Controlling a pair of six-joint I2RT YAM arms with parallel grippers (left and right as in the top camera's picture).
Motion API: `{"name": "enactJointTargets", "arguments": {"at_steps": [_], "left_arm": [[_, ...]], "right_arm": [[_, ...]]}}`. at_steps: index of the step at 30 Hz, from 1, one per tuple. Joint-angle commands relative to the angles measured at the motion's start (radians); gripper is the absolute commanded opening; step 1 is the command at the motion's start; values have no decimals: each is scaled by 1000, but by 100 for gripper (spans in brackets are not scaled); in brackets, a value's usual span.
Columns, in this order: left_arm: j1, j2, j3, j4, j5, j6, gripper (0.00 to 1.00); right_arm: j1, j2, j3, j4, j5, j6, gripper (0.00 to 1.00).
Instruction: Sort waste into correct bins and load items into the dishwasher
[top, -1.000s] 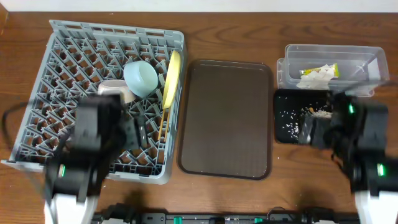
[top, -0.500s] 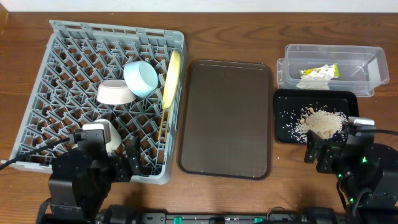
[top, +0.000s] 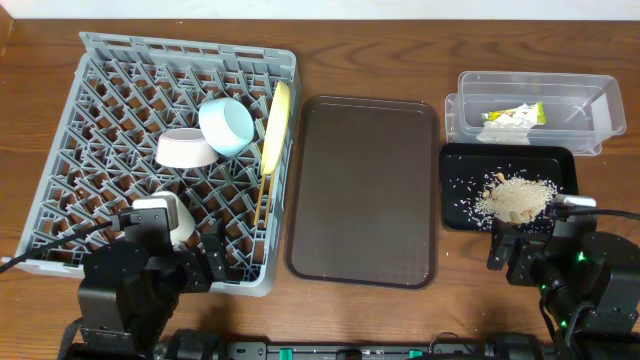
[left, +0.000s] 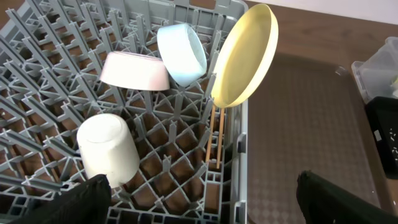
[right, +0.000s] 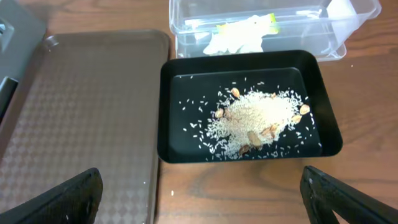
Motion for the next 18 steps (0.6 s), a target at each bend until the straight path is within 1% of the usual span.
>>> {"name": "enactJointTargets", "arguments": {"at_steps": [1,10,12,16,18], "left_arm": [[-2,-3,-6,2,-11,10,96],[-2,-3,-6,2,-11,10,96],[-2,-3,-6,2,-11,10,96],[-2,-3,-6,2,-11,10,96],[-2,-3,-6,1,-11,10,96]], "right_arm": [[-2,-3,-7,-14,9,9,99],[0,-9,-7,-35,10,6,99],[10,-24,-7,-30,48,-18,99],[46,-111,-41,56,62,-20,99],[67,-193,-108,154,61,-19,99]]}}
